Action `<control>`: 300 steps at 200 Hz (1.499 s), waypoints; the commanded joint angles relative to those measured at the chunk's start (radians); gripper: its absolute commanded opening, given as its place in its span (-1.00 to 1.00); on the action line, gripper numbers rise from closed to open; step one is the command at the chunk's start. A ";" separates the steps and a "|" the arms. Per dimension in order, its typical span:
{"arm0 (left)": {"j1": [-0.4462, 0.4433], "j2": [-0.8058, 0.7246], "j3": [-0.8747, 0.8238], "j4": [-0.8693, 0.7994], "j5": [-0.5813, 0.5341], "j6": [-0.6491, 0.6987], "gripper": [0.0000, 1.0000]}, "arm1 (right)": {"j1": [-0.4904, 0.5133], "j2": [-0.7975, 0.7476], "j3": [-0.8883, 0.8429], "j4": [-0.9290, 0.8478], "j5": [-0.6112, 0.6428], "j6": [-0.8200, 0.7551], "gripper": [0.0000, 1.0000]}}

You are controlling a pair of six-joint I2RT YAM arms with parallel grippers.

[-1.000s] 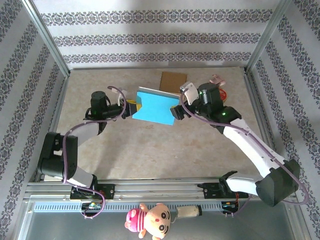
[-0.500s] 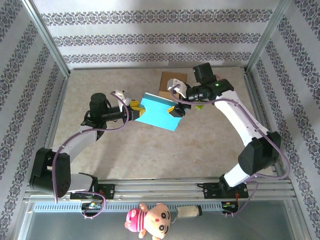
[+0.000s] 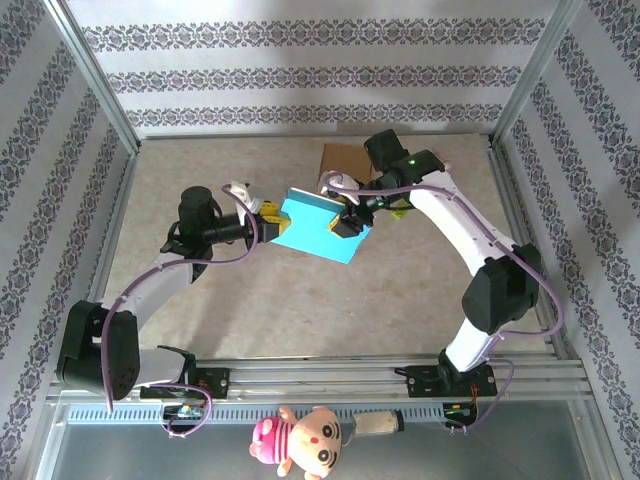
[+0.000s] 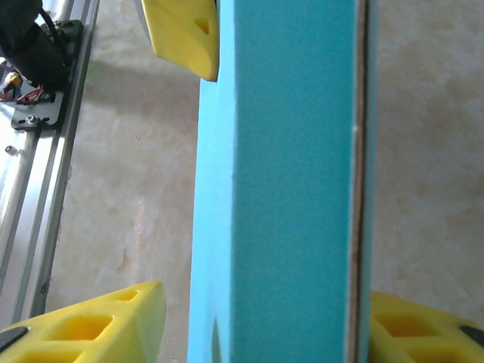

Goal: Fold the paper box

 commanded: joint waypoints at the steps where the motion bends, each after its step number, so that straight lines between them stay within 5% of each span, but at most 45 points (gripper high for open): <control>1: -0.014 -0.030 0.021 -0.036 -0.034 0.038 -0.69 | 0.023 -0.001 0.034 -0.033 0.030 -0.018 -0.05; 30: -0.018 -0.055 0.012 -0.031 -0.092 0.030 -0.59 | 0.039 -0.023 0.033 -0.014 0.107 -0.024 -0.24; 64: -0.024 -0.114 -0.024 0.010 -0.182 -0.021 0.06 | 0.056 -0.055 0.018 0.021 0.184 -0.038 -0.38; 101: -0.024 -0.256 -0.089 0.023 -0.309 -0.163 0.20 | 0.099 -0.063 -0.009 0.071 0.357 -0.057 -0.39; 161: -0.025 -0.439 -0.064 -0.296 -0.767 -0.370 0.34 | 0.205 0.014 -0.093 0.157 0.582 -0.074 -0.34; 244: -0.024 -0.366 -0.059 -0.316 -0.740 -0.406 0.35 | 0.265 0.193 -0.104 0.227 0.658 -0.037 -0.18; 300: -0.025 -0.331 -0.057 -0.331 -0.740 -0.417 0.35 | 0.266 0.188 -0.070 0.214 0.650 -0.037 0.20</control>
